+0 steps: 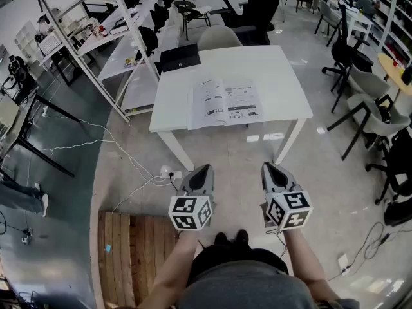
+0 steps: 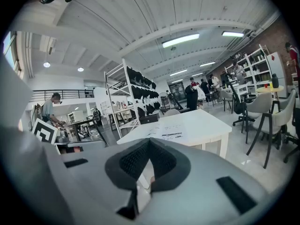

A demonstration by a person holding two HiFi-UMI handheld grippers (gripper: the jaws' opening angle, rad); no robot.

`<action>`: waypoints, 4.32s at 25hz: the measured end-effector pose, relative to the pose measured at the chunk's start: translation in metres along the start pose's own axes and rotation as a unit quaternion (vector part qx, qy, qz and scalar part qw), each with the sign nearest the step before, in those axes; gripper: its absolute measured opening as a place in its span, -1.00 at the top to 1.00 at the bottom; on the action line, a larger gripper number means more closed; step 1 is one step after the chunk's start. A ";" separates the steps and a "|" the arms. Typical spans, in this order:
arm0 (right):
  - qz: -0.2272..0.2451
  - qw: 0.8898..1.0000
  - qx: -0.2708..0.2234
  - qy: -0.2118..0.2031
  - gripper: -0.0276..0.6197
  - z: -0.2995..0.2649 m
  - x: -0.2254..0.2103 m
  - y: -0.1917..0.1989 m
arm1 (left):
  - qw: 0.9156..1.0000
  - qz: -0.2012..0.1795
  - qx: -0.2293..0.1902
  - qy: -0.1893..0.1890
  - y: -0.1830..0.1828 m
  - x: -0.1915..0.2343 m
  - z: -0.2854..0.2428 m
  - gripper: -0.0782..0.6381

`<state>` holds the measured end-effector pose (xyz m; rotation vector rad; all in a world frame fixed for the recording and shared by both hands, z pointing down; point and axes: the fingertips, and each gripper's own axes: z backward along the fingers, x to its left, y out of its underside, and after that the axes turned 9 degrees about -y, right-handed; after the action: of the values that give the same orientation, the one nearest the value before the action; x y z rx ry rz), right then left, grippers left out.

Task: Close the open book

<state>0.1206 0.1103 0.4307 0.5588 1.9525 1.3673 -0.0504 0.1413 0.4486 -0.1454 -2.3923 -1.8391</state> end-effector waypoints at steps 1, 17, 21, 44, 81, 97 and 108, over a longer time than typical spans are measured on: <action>0.000 1.000 -0.002 -0.002 0.91 0.000 0.000 0.000 | 1.000 0.000 0.000 0.000 0.000 -0.001 0.000 0.76; -0.007 1.000 -0.014 -0.021 0.91 0.013 -0.005 0.003 | 0.999 0.033 -0.001 -0.022 0.007 0.003 0.007 0.76; -0.009 0.999 -0.014 -0.028 0.90 0.016 -0.006 0.002 | 0.999 0.033 -0.003 -0.032 0.003 0.005 0.010 0.76; -0.020 1.000 0.002 0.006 0.90 -0.090 -0.064 -0.022 | 0.997 0.062 0.026 -0.035 -0.009 0.069 -0.107 0.48; -0.047 0.998 0.031 0.032 0.90 -0.262 -0.155 -0.073 | 0.996 0.048 0.071 -0.022 -0.037 0.128 -0.279 0.46; -0.035 0.994 0.093 -0.039 0.90 -0.301 -0.147 -0.058 | 0.980 0.121 0.095 -0.130 -0.010 0.167 -0.251 0.40; -0.022 0.988 0.134 -0.074 0.90 -0.320 -0.123 -0.039 | 0.956 0.197 0.116 -0.184 0.031 0.198 -0.209 0.40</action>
<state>-0.0302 -0.1931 0.4986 0.7171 2.0262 1.0121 -0.2336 -0.0521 0.5616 -0.9404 -2.5401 -1.4395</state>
